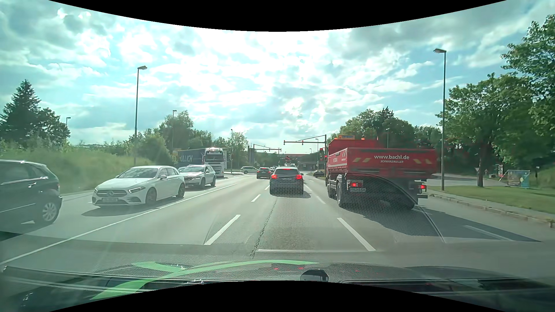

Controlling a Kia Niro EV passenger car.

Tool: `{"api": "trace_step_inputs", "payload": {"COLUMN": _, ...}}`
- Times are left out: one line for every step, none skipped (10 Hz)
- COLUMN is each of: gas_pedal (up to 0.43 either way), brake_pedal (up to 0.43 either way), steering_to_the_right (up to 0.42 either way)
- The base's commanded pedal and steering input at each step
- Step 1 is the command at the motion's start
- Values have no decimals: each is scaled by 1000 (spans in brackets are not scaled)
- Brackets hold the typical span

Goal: Follow the waypoints while adhering to traffic rules and regulations

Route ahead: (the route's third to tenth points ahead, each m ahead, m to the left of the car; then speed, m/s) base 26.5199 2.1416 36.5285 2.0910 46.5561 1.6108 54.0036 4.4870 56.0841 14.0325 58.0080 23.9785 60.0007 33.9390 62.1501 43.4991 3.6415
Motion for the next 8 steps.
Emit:
{"api": "trace_step_inputs", "payload": {"gas_pedal": 0, "brake_pedal": 189, "steering_to_the_right": -6}}
{"api": "trace_step_inputs", "payload": {"gas_pedal": 0, "brake_pedal": 189, "steering_to_the_right": -6}}
{"api": "trace_step_inputs", "payload": {"gas_pedal": 0, "brake_pedal": 189, "steering_to_the_right": -6}}
{"api": "trace_step_inputs", "payload": {"gas_pedal": 0, "brake_pedal": 183, "steering_to_the_right": -6}}
{"api": "trace_step_inputs", "payload": {"gas_pedal": 0, "brake_pedal": 183, "steering_to_the_right": -6}}
{"api": "trace_step_inputs", "payload": {"gas_pedal": 0, "brake_pedal": 177, "steering_to_the_right": -6}}
{"api": "trace_step_inputs", "payload": {"gas_pedal": 0, "brake_pedal": 171, "steering_to_the_right": -6}}
{"api": "trace_step_inputs", "payload": {"gas_pedal": 0, "brake_pedal": 165, "steering_to_the_right": -6}}
